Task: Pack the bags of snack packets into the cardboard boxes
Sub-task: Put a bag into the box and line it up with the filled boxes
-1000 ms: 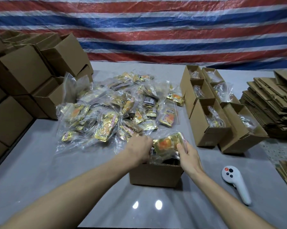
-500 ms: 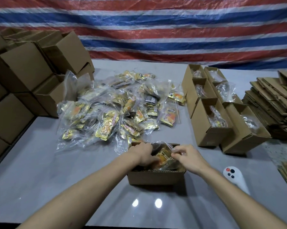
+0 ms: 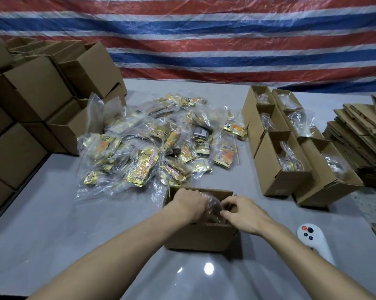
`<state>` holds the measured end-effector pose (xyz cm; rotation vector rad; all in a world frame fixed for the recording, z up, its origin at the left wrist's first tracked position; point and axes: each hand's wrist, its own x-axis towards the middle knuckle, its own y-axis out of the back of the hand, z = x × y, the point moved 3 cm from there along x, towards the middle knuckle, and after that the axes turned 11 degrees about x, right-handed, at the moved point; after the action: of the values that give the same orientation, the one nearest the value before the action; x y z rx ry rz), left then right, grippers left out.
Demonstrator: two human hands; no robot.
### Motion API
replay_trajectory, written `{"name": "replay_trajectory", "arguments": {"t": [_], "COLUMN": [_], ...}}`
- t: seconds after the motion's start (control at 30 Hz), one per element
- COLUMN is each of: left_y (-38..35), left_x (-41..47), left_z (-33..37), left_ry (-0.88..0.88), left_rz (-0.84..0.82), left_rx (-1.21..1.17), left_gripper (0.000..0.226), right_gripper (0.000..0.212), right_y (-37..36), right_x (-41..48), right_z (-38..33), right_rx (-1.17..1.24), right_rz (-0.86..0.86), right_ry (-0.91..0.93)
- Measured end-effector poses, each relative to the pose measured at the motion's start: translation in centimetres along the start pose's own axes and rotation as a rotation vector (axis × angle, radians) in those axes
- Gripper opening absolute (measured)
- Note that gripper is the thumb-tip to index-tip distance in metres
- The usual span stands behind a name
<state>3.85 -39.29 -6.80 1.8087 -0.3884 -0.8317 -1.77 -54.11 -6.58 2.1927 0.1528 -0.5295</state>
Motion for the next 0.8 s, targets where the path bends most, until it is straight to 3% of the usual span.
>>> {"name": "replay_trajectory", "arguments": {"t": [0.1,0.23,0.3,0.4,0.53,0.7,0.8], "left_y": [-1.5,-1.0,0.2,2.2,3.4,0.5,-3.8], "left_x": [0.7,1.4,1.3,1.3,1.6,2.9,2.6], "left_z": [2.0,1.2,-0.2,-2.8,-6.0,-10.9,-13.8], "left_ry": [-0.06,-0.038,-0.037,-0.037,0.08,0.505,0.769], "left_rz": [-0.238,-0.523,-0.446,-0.191,0.138,0.42,0.353], "left_rx": [0.013,-0.423,-0.493,-0.411,-0.495,-0.755,-0.646], "left_gripper": [0.038,0.039,0.038,0.031,0.024,0.017,0.026], "right_gripper": [0.04,0.048,0.047,0.043,0.031,0.023,0.027], "right_y": [-0.5,-0.9,-0.9,-0.3,0.6,0.7,0.3], "right_x": [0.2,0.7,1.0,1.4,1.9,2.4,2.2], "right_z": [-0.5,-0.3,-0.1,0.4,0.6,0.5,0.6], "right_rx": [-0.013,0.142,0.25,0.333,0.345,0.359,0.37], "right_rz": [0.005,0.047,0.127,0.266,0.273,0.269,0.282], "right_ry": [-0.024,-0.03,-0.046,-0.098,-0.161,-0.177,-0.191]}}
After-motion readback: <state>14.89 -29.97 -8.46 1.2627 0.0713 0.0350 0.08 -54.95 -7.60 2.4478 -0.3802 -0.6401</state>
